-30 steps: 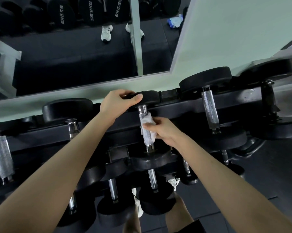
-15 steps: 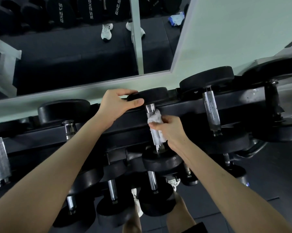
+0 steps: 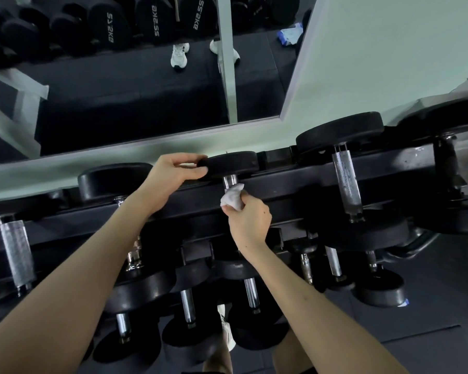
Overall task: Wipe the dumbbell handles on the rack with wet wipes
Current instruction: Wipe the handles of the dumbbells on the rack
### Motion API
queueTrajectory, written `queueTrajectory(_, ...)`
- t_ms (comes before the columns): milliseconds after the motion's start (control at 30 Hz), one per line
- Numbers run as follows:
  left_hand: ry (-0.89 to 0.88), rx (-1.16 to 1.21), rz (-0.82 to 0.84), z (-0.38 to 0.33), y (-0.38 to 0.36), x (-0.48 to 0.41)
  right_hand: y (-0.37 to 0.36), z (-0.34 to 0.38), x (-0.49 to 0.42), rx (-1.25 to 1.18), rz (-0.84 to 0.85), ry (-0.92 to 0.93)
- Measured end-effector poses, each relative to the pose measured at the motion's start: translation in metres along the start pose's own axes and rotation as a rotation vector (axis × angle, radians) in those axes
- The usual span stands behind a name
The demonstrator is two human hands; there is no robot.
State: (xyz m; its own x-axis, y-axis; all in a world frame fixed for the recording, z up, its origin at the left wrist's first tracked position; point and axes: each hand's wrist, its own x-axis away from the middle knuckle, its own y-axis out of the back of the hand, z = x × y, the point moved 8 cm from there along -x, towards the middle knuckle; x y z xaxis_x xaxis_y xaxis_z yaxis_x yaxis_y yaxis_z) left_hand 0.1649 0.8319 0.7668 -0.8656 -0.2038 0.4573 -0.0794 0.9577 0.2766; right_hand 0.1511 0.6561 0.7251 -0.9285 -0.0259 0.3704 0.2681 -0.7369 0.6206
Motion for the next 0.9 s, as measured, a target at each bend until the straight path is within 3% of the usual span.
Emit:
queueTrajectory(167,-0.106,-0.272,-0.140,-0.026,-0.021,0.000,0.012,-0.003,-0.001,-0.075,0.017,-0.011)
queueTrajectory(300,-0.067,-0.230,-0.205,-0.027,-0.022,-0.005,0.014,0.011,-0.025,-0.092,0.042,-0.066)
queueTrajectory(600,-0.031,-0.137,-0.166,-0.021,-0.016,-0.001,0.012,-0.013,0.004,-0.141,0.165,-0.024)
queueTrajectory(733,-0.035,-0.163,-0.162,-0.021,-0.017,-0.003,0.008,-0.013,0.011,-0.405,0.286,-0.088)
queueTrajectory(833,-0.036,-0.162,-0.156,-0.020,-0.016,-0.003,0.010,-0.011,0.017,-0.645,0.256,-0.136)
queueTrajectory(900,-0.036,-0.157,-0.152,-0.019,-0.016,-0.003,0.012,-0.009,0.017,-0.578,0.167,-0.108)
